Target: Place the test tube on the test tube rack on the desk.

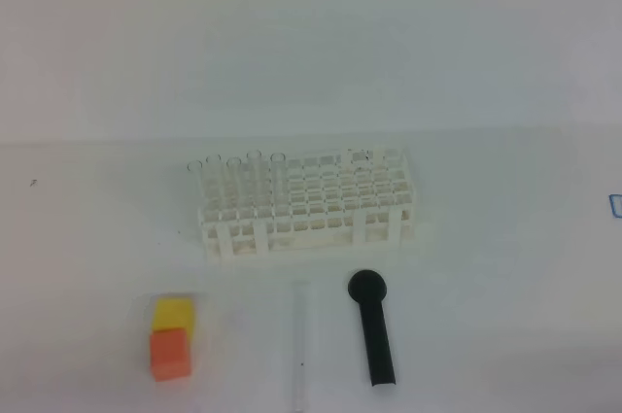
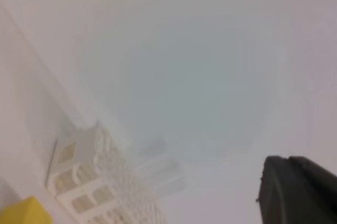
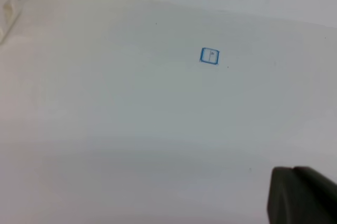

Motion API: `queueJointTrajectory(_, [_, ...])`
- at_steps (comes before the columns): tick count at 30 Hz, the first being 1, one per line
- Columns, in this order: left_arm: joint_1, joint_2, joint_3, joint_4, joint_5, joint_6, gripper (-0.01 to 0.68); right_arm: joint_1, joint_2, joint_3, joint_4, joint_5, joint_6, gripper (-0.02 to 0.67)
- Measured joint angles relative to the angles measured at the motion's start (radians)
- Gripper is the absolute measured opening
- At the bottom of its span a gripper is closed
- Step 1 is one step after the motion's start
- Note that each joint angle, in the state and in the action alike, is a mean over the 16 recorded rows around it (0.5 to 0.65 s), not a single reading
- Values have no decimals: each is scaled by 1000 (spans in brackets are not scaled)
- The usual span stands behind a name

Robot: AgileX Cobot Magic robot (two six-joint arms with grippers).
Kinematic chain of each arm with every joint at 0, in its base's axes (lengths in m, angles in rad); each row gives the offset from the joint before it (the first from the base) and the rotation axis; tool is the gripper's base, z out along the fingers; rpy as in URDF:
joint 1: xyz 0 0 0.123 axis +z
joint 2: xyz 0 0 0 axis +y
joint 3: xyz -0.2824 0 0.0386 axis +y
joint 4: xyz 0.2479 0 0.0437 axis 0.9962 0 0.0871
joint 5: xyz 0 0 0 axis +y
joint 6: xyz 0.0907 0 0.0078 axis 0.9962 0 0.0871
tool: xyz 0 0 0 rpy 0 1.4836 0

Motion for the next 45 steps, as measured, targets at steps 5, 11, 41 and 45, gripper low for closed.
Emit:
queueJointTrajectory(5, [0,0,-6,-49,39,57,-1,0,0,0,0,0,0,-1])
queueJointTrajectory(11, [0,0,-7,-91,125,177,-1,0,0,0,0,0,1,-1])
queueJointTrajectory(41, [-115,536,-632,621,788,306,-1,0,0,0,0,0,1,-1])
queueJointTrajectory(45, [-193,691,-717,772,879,193,-1,0,0,0,0,0,1,-1])
